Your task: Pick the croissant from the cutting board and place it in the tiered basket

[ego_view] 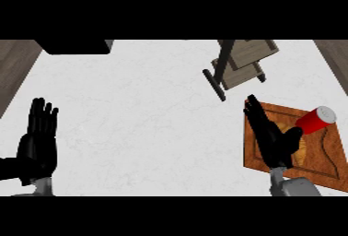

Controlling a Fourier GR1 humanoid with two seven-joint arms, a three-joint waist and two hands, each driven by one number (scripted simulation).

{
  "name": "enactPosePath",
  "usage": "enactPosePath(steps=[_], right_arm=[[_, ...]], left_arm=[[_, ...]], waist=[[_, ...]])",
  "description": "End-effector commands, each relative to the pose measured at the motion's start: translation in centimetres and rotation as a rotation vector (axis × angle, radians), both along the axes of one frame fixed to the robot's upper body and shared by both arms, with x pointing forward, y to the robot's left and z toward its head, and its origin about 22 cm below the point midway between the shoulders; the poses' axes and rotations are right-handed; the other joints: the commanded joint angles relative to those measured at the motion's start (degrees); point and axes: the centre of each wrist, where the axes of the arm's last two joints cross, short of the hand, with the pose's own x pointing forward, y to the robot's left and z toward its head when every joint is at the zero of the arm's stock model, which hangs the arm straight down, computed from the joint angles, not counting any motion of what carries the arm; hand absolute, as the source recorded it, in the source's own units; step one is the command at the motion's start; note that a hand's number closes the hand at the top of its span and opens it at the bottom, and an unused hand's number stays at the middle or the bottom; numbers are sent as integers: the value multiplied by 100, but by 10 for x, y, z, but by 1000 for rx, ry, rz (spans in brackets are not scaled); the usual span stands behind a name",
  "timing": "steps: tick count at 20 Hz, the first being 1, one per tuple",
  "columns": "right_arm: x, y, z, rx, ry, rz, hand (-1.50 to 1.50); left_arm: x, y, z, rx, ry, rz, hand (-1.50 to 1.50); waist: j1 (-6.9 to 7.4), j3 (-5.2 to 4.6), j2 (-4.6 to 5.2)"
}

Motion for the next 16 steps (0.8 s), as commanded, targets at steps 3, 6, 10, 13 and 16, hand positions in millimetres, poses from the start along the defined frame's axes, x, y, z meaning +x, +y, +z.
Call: enactPosePath(steps=[3,6,10,13,16], right_arm=[[35,-6,20,-131,-116,76,-150],[50,-6,22,-285,-219,132,-150],[42,-33,-26,-241,-219,64,-150],[51,-43,-22,-312,-370,102,-150],[46,-29,17,-480,-447,120,-150]], left_arm=[[21,-31,1,89,38,-227,0],[32,-46,4,176,96,-460,0],[19,-68,-19,115,164,-552,0],[25,-64,-21,100,175,-564,0],[19,-49,-23,125,173,-555,0]], waist=[[10,-66,153],[-21,-60,225],[53,-57,170],[61,-61,149],[-9,-74,100]])
